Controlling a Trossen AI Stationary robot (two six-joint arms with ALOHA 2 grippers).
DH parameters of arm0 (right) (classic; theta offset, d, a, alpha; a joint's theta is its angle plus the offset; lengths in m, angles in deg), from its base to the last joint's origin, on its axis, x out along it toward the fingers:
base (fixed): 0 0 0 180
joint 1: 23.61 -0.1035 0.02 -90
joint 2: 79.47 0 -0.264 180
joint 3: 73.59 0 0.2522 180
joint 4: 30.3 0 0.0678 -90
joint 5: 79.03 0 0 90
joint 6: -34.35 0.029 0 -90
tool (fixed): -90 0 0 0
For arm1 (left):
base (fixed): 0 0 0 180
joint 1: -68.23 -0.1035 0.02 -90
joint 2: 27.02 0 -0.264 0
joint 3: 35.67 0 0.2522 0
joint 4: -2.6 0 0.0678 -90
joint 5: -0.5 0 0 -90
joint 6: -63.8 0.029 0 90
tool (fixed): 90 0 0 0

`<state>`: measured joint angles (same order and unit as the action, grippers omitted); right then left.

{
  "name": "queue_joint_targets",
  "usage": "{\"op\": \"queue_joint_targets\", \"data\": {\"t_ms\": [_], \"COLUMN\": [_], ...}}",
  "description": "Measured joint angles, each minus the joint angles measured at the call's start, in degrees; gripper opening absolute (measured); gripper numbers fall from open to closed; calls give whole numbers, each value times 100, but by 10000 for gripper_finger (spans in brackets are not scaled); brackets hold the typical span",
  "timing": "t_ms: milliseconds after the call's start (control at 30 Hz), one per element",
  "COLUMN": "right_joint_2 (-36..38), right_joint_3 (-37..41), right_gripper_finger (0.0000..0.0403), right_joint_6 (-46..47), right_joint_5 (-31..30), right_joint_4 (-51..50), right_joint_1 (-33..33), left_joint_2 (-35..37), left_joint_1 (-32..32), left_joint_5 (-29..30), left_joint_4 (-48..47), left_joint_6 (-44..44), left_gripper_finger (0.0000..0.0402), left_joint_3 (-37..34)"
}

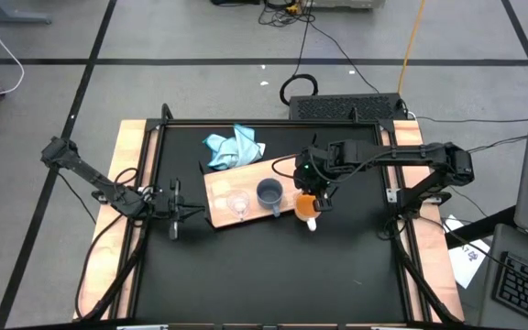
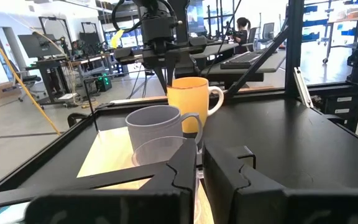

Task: Stack small to large cups/mugs on shelf
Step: Put the yellow mug on the shelf

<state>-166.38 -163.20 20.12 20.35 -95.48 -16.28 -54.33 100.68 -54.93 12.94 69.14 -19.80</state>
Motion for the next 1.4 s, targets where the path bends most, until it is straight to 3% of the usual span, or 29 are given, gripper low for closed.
{"op": "queue_joint_targets", "data": {"t_ms": [467, 1400], "right_joint_2": [0, -182], "right_joint_3": [-455, -466], "right_gripper_finger": [3, 3], "right_joint_6": [-108, -1065], "right_joint_5": [-13, 35], "right_joint_4": [20, 103], "right_joint_1": [51, 858], "left_joint_2": [0, 0], "left_joint_1": [0, -2], "left_joint_5": [0, 0], "left_joint_4": [-4, -19], "left_joint_6": [0, 0], "left_gripper_finger": [31, 31], "left_joint_3": [0, 2]}}
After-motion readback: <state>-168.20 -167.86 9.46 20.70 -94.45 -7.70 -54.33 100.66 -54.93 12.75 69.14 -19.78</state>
